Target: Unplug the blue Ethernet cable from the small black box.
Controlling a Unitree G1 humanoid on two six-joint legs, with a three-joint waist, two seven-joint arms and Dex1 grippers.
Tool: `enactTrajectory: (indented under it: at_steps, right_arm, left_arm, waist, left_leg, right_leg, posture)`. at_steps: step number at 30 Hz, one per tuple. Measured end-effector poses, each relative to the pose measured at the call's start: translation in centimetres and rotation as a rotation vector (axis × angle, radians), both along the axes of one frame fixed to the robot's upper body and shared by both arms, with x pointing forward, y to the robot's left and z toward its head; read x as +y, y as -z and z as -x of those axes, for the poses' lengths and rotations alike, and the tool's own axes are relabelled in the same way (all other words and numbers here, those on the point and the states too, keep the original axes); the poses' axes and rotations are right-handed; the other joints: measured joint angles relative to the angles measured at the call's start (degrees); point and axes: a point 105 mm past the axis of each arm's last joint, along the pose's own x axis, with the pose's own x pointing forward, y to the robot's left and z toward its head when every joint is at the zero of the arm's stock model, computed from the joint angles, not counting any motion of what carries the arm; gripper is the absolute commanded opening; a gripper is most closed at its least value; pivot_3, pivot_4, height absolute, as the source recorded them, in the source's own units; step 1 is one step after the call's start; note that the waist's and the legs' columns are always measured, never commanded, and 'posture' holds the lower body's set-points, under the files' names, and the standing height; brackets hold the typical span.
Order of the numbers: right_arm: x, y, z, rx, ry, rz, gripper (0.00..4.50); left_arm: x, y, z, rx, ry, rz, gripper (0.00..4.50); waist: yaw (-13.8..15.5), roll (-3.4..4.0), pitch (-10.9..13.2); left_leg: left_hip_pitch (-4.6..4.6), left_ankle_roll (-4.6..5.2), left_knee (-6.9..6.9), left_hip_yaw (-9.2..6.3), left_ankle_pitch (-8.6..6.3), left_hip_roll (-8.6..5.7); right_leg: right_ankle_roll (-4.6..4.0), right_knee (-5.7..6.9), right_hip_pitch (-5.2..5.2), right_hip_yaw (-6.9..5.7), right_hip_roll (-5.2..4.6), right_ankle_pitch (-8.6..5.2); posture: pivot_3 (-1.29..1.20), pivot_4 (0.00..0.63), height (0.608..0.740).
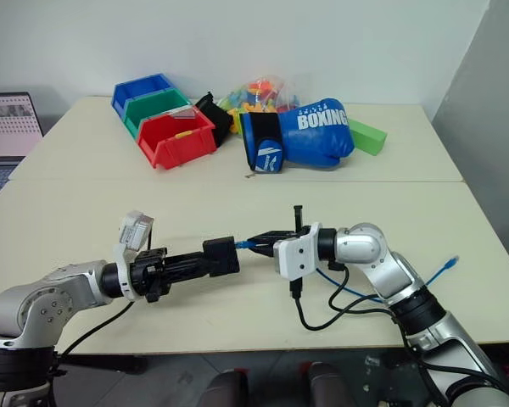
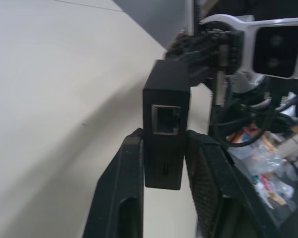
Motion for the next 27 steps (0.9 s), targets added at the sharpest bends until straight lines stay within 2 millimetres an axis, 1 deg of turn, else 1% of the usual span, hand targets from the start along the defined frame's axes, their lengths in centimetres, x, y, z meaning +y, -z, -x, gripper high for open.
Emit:
enactTrajectory:
  at_steps: [14, 15, 16, 18, 21, 23, 24, 25, 26, 27]
  right_arm:
    - [-0.1, 0.0, 0.1, 0.005, -0.005, 0.021, 0.11]
    - [-0.2, 0.0, 0.2, 0.006, -0.008, 0.034, 0.81]
    - [-0.3, 0.1, 0.3, 0.008, -0.011, 0.039, 0.95]
    - [-0.2, -0.1, 1.3, 0.009, -0.043, 0.042, 1.44]
    - [-0.4, 0.0, 2.0, 0.029, -0.050, 0.064, 2.09]
    - [-0.7, -0.2, 2.2, 0.056, -0.043, 0.082, 2.31]
    - [-0.9, -0.2, 2.4, 0.089, -0.036, 0.089, 2.31]
    - [-1.6, -0.3, 3.0, 0.210, -0.013, 0.080, 2.31]
    - [-1.8, -0.4, 3.1, 0.248, -0.002, 0.073, 2.31]
    - [-2.1, -0.9, 3.1, 0.346, 0.021, 0.030, 2.31]
  left_arm:
    - [-0.1, 0.2, 0.1, 0.009, 0.012, 0.012, 0.78]
    - [-0.1, 0.2, 0.1, 0.011, 0.014, 0.012, 0.78]
    - [-0.2, 0.3, 0.2, 0.014, 0.019, 0.012, 0.78]
    - [-0.3, 0.6, 0.1, 0.028, 0.021, 0.007, 0.78]
    - [-0.2, 0.6, 0.2, 0.030, 0.028, 0.007, 0.78]
    - [-0.2, 0.7, 0.3, 0.031, 0.037, 0.000, 0.78]
    - [-0.2, 0.7, 0.3, 0.029, 0.049, -0.012, 0.78]
    - [-0.1, 0.8, 0.4, 0.014, 0.075, -0.049, 0.78]
    - [0.0, 0.9, 0.4, 0.012, 0.078, -0.062, 0.78]
    - [0.1, 0.9, 0.3, -0.005, 0.086, -0.084, 0.78]
  waist:
    - [0.00, 0.00, 0.00]
    - [0.02, 0.00, 0.00]
    - [0.08, 0.00, 0.00]
    - [0.12, 0.00, 0.00]
    - [0.19, 0.01, 0.01]
    - [0.19, 0.01, 0.00]
    - [0.24, 0.01, 0.01]
    - [0.35, 0.01, 0.01]
    - [0.43, 0.01, 0.01]
    - [0.53, 0.03, 0.02]
  left_leg:
    - [0.00, 0.00, 0.00, 0.00, 0.00, 0.00]
    - [0.00, 0.00, 0.00, 0.00, 0.00, 0.00]
    - [0.00, 0.00, 0.00, 0.00, 0.00, -0.01]
    - [-0.01, 0.00, 0.00, -0.02, 0.00, 0.00]
    - [-0.01, 0.00, 0.00, 0.00, 0.00, -0.01]
    - [0.00, 0.00, 0.01, 0.00, 0.00, -0.01]
    - [-0.01, 0.00, 0.00, -0.02, 0.00, -0.01]
    - [-0.01, 0.00, -0.01, -0.04, 0.00, 0.00]
    - [-0.01, 0.00, -0.01, -0.03, 0.00, 0.00]
    - [-0.01, 0.00, -0.01, -0.03, 0.00, -0.01]
  right_leg:
    - [0.00, 0.00, 0.00, 0.00, 0.00, 0.00]
    - [0.00, 0.00, 0.00, 0.00, 0.00, 0.00]
    - [0.00, 0.00, 0.00, -0.01, 0.00, 0.00]
    - [0.01, 0.00, 0.00, 0.00, 0.00, -0.01]
    - [0.02, 0.00, 0.00, -0.01, -0.01, -0.01]
    - [0.04, 0.00, 0.00, -0.01, -0.01, -0.02]
    - [0.04, 0.00, 0.00, -0.01, -0.01, -0.03]
    - [-0.01, 0.00, 0.00, -0.01, 0.00, -0.03]
    - [-0.01, -0.01, 0.00, -0.01, -0.01, -0.03]
    - [0.00, 0.00, 0.00, -0.01, -0.01, -0.04]
  posture:
    - [0.00, 0.150, 0.740]
    - [0.00, 0.150, 0.740]
    - [0.00, 0.150, 0.740]
    - [0.00, 0.150, 0.740]
    - [0.00, 0.150, 0.740]
    - [0.00, 0.150, 0.740]
    - [0.00, 0.150, 0.740]
    - [0.00, 0.150, 0.740]
    - [0.00, 0.150, 0.740]
    - [0.00, 0.150, 0.740]
